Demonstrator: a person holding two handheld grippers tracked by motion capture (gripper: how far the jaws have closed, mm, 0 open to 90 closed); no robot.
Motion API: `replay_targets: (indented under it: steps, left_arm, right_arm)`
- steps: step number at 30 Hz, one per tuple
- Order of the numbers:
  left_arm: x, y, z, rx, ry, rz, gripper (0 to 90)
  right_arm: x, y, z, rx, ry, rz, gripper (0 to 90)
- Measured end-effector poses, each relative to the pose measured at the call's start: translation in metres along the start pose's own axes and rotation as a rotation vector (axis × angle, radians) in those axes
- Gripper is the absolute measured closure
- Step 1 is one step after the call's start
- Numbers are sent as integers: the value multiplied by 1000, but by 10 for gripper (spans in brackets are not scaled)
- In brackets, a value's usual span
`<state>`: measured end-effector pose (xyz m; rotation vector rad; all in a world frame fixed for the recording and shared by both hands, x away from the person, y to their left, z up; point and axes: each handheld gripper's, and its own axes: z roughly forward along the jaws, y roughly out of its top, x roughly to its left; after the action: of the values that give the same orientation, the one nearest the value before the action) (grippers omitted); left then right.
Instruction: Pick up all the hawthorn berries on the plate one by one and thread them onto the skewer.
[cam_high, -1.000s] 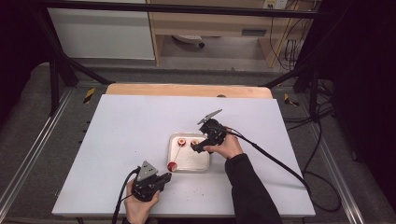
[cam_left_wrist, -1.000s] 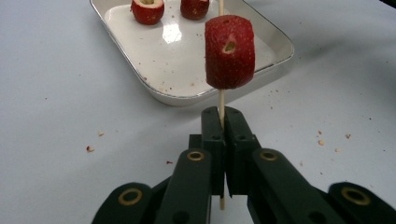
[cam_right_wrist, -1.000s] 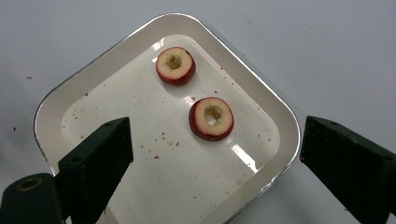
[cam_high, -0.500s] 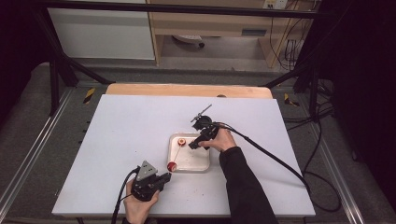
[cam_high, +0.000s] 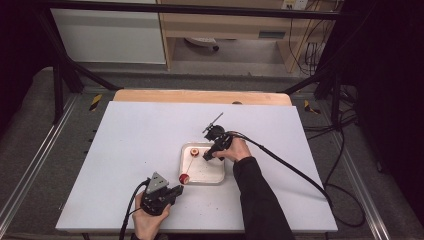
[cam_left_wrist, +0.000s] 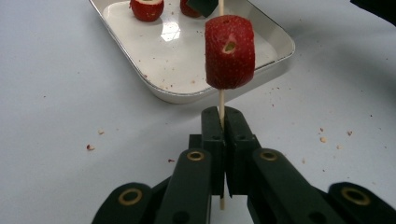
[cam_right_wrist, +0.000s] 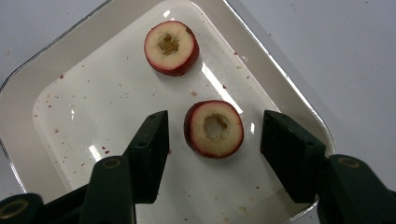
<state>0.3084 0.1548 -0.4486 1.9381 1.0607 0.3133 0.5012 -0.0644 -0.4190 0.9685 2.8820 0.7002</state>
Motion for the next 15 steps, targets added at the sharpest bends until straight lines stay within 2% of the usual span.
replay_targets:
  steps: [9, 15]
  left_arm:
    - [0, 0, 0, 1, 3, 5, 880]
    - [1, 0, 0, 2, 5, 7, 880]
  right_arm:
    - [0, 1, 4, -2, -6, -7, 497]
    - [1, 1, 3, -5, -7, -6, 603]
